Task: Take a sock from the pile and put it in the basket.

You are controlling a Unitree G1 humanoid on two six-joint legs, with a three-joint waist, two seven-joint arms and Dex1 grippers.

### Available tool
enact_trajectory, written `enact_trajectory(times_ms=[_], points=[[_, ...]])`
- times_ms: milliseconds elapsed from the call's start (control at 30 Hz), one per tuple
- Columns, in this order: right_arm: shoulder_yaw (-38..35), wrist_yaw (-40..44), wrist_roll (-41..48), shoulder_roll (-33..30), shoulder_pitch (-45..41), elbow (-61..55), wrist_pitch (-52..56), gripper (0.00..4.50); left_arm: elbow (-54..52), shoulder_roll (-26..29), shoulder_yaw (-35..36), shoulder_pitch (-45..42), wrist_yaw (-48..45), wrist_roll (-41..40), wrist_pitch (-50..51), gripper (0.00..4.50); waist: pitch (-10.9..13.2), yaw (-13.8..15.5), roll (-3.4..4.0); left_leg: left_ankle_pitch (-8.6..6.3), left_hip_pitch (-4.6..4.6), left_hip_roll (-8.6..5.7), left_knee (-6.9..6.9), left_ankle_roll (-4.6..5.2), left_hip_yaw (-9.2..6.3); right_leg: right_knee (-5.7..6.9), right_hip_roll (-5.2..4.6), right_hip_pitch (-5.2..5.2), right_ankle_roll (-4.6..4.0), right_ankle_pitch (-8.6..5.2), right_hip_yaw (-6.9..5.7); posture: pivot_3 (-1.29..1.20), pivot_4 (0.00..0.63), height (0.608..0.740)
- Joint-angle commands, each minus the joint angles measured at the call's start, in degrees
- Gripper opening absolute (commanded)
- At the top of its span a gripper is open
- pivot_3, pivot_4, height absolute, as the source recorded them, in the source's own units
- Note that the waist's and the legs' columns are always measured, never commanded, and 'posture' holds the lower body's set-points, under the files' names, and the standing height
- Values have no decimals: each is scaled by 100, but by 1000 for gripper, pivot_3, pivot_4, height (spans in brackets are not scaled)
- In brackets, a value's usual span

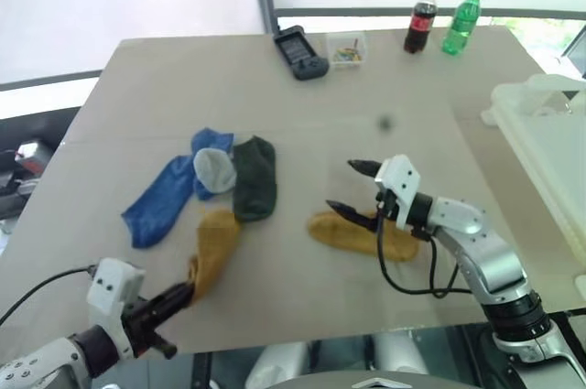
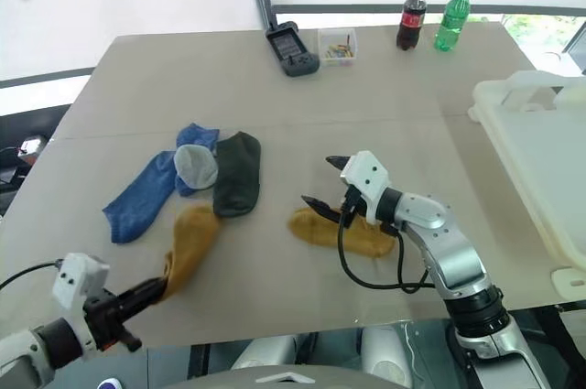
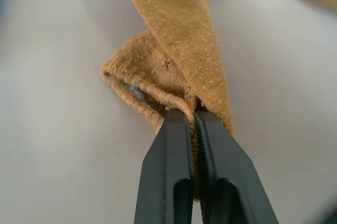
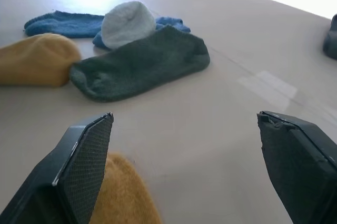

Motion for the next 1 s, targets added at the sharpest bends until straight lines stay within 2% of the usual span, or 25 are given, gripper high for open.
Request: enact_trajectory(times_ms=[33,167,233,267,333,400,667,800,1000], points=[[-70,-70,28,-20,62,-334,-55,4500,509,321,-206,-123,-537,961,-1124,14,4,9,7,0,1,0,-3,0,0,-1,-1,0,-1,0,0,0,150,740],[-104,-176,0,-27,118,-408,-48,4500,1790,546,-454,-1235,-141,2477,-3210,14,7,52,12,1,2,3,-22,-7,-14,-9,-2,-2,-11,6,-18,0,150,740],[-106,-214,-13,-25,126,-427,-49,4500,2268,525,-525,-1754,50,2885,-3990,14,4,41,6,2,1,6,-23,-10,-17,-12,0,-2,-17,11,-22,0,150,740],[-94,-235,-19,-14,119,-442,-38,4500,2424,445,-539,-2116,208,2891,-4055,14,5,29,7,2,0,4,-24,-9,-15,-18,0,-1,-17,12,-19,0,150,740],[-70,-257,-21,-4,113,-467,-31,4500,2516,269,-613,-2593,328,2639,-3759,14,4,8,4,2,-3,0,-24,-7,-14,-24,-2,-1,-16,13,-17,0,150,740],[-44,-254,-14,9,92,-475,-21,4500,2460,201,-773,-2717,136,2390,-3490,14,4,-14,2,15,-5,2,-24,16,-17,-32,0,-1,-16,13,-19,0,150,740],[123,38,96,-63,29,-548,114,4500,962,48,-1352,-2102,-194,1036,-1349,14,6,-160,2,16,-6,13,-30,20,-10,-33,7,-11,-16,13,-23,0,150,740],[239,306,239,-163,15,-621,253,4500,486,-138,-1271,-1858,167,844,-830,14,7,-138,4,16,3,19,-28,17,-5,-13,12,-11,-17,13,-21,0,150,740],[647,690,217,-194,-161,-523,247,4500,104,-468,-1307,-2081,757,735,-409,14,5,-88,0,17,6,21,-21,14,-5,1,12,-10,-22,17,-23,0,150,740]])
